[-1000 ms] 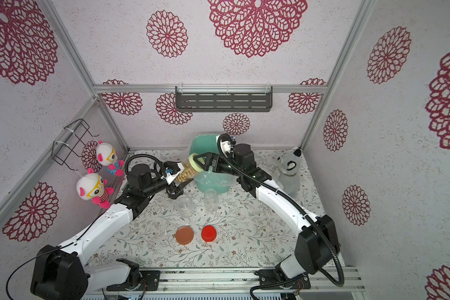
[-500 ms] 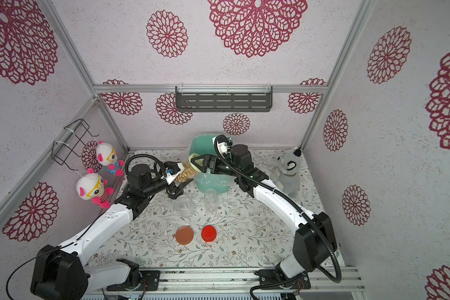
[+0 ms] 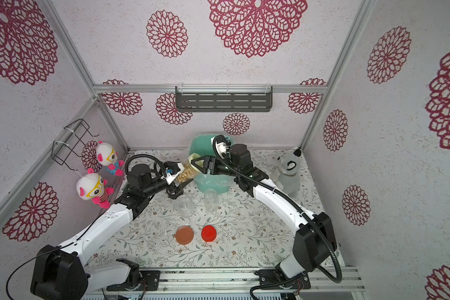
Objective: Empty moldy peanuts from jars
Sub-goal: Unscrew the lid from the jar.
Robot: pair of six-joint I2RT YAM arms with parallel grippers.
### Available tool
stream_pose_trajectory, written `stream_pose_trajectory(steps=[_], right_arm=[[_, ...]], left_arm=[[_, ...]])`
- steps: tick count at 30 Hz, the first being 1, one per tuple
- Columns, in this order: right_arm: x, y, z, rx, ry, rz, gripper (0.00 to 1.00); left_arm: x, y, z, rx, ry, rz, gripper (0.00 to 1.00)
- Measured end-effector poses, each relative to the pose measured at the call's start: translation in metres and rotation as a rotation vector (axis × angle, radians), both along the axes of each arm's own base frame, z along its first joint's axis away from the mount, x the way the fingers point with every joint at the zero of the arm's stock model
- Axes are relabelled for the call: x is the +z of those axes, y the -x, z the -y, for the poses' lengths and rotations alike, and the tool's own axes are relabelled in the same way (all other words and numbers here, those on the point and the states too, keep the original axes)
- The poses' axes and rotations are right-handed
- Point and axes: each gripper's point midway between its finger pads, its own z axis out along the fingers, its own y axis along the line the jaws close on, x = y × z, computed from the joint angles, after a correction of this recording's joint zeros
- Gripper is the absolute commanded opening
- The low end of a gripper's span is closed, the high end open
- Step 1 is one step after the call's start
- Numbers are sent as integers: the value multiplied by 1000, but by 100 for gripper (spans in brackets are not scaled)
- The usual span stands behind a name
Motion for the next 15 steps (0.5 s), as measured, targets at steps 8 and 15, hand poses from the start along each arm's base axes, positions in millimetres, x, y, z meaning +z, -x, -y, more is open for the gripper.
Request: stream_pose_trajectory(steps=[8, 15], right_arm=[[-3, 2, 3, 21, 43, 28, 36], [-11, 3, 8, 131, 67, 114, 9]], left_arm=[[-3, 3, 1, -15, -4, -13, 0], [-11, 8, 4, -40, -10, -52, 0]])
